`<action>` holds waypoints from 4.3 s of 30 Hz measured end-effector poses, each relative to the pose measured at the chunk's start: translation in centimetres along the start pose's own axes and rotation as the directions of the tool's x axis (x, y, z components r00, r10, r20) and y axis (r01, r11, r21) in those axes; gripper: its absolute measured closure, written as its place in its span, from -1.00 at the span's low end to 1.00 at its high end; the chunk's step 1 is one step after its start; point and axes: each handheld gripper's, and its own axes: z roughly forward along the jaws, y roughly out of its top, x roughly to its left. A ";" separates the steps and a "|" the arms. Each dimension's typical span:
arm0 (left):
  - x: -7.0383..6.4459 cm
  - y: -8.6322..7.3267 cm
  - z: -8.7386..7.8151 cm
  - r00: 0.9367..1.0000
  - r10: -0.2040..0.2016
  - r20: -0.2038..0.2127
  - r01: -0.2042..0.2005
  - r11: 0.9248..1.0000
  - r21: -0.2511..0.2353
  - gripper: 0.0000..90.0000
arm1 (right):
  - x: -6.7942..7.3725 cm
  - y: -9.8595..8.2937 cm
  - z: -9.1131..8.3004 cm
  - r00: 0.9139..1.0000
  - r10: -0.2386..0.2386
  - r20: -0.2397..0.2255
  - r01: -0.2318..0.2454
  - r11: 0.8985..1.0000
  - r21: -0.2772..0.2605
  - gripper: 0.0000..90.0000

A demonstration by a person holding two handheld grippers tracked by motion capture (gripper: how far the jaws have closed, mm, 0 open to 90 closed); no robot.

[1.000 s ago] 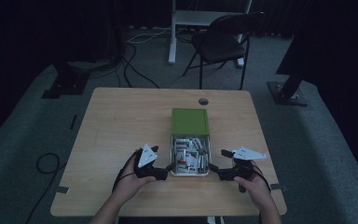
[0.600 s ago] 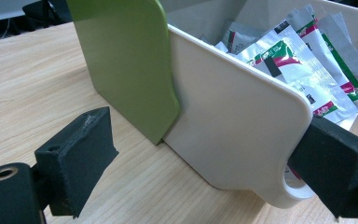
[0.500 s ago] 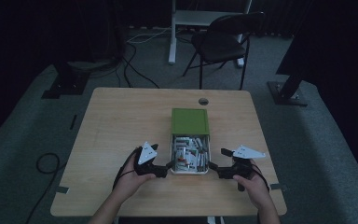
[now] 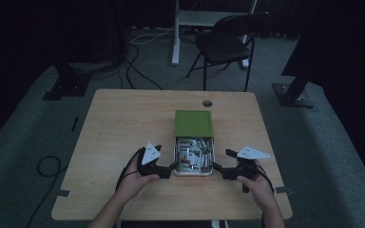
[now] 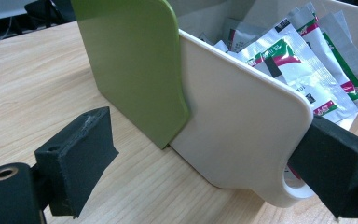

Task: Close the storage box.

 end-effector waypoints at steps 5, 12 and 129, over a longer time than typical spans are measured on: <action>0.1 0.1 0.2 1.000 0.002 -0.002 -0.002 1.000 0.002 -0.78 | -0.1 0.1 0.1 1.000 0.000 0.007 0.000 1.000 0.001 -0.71; 0.4 0.3 0.4 1.000 -0.002 -0.013 0.002 1.000 0.003 -0.78 | -0.2 0.3 0.3 1.000 0.006 0.018 -0.006 1.000 -0.005 -0.71; 2.4 3.0 3.4 0.995 -0.039 -0.096 0.036 0.999 -0.032 -0.78 | -1.2 2.7 3.4 0.976 0.093 0.199 -0.080 0.994 -0.073 -0.70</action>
